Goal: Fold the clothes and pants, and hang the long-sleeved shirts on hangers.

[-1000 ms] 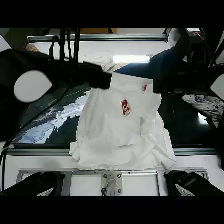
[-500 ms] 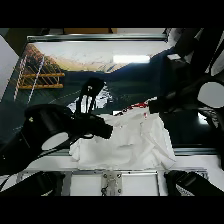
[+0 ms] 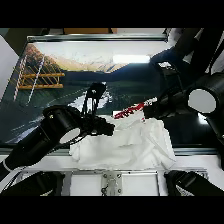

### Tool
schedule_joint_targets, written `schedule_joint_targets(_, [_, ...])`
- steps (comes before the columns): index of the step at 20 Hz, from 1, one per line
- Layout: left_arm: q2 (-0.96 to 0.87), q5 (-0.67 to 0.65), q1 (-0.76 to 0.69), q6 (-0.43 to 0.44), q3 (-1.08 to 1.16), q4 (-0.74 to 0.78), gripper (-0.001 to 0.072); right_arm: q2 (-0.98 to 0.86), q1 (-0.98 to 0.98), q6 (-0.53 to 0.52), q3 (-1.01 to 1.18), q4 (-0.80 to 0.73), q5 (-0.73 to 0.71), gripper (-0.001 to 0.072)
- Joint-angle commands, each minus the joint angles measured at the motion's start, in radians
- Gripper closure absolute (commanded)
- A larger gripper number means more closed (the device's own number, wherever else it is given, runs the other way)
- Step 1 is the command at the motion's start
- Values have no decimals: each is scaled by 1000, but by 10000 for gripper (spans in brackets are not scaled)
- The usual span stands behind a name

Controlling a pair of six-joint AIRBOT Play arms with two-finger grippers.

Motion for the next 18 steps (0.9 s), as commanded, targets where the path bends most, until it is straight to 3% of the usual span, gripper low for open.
schedule_joint_targets(1, [-9, 14, 5, -2, -38, -2, 691, -10, 1, -45, -2, -20, -38, 688])
schedule_joint_targets(8, [-10, 107, -24, -2, -105, -63, 691, -161, -1, -122, -2, -59, -156, 688])
schedule_joint_targets(10, [-10, 113, -37, -2, -106, -61, 692, -247, -10, -199, -3, -64, -198, 688])
schedule_joint_targets(13, [-10, 122, -35, -3, -118, -44, 691, -338, -30, -199, -30, -60, -201, 688])
schedule_joint_targets(18, [-10, 231, -37, -14, -255, -90, 692, -339, -29, -132, -113, -60, -239, 673])
